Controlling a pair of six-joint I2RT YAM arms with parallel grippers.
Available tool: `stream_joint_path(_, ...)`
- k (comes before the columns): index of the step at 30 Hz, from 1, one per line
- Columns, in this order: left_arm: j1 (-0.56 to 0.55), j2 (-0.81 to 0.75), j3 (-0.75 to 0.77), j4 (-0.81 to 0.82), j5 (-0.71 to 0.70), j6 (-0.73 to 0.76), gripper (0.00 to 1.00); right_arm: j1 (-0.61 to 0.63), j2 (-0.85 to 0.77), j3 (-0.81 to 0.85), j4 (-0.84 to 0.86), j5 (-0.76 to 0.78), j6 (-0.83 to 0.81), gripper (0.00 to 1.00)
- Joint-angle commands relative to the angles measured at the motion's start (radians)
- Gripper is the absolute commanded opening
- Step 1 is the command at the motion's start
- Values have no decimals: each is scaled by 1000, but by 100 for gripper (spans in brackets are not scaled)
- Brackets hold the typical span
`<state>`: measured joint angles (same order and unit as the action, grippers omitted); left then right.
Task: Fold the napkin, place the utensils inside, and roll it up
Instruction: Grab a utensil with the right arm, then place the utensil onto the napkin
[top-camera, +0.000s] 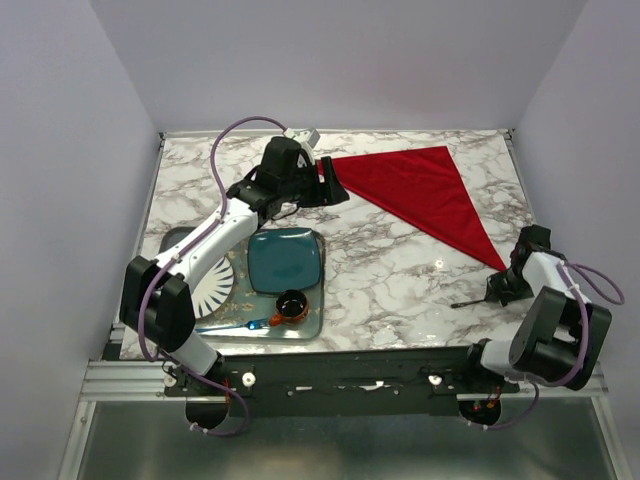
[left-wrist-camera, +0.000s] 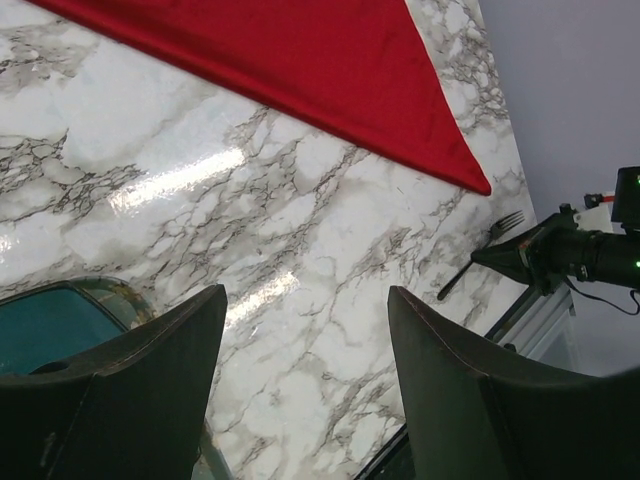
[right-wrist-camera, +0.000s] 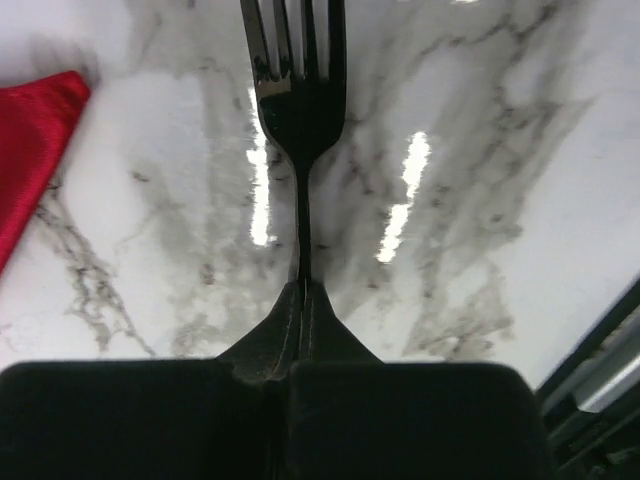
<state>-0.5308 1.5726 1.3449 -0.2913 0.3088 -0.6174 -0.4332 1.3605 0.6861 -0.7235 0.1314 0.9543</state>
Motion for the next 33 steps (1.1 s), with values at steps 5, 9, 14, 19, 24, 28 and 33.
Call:
stream_joint_path(5, -1, -78, -39, 44, 19, 7, 75, 26, -345, 79, -50, 83, -385, 1)
stream_joint_path(9, 3, -57, -33, 43, 21, 5, 74, 151, -385, 174, -68, 154, -613, 1)
stream_joint_path(14, 6, -51, -49, 55, 12, 5, 74, 348, -221, 332, -4, 142, -817, 1)
stream_joint_path(19, 5, -34, -66, 60, -23, 11, 74, 444, 29, 578, -47, 14, -1205, 1)
stream_joint_path(24, 11, -31, -67, 53, -53, 21, 74, 501, 350, 903, -249, -205, -1508, 1)
stream_joint_path(28, 35, -26, -78, 58, -46, 18, 74, 531, 552, 1095, -346, -247, -1617, 1)
stream_joint_path(33, 61, -13, -78, 61, -22, 2, 74, 580, 727, 1265, -461, -275, -1674, 1)
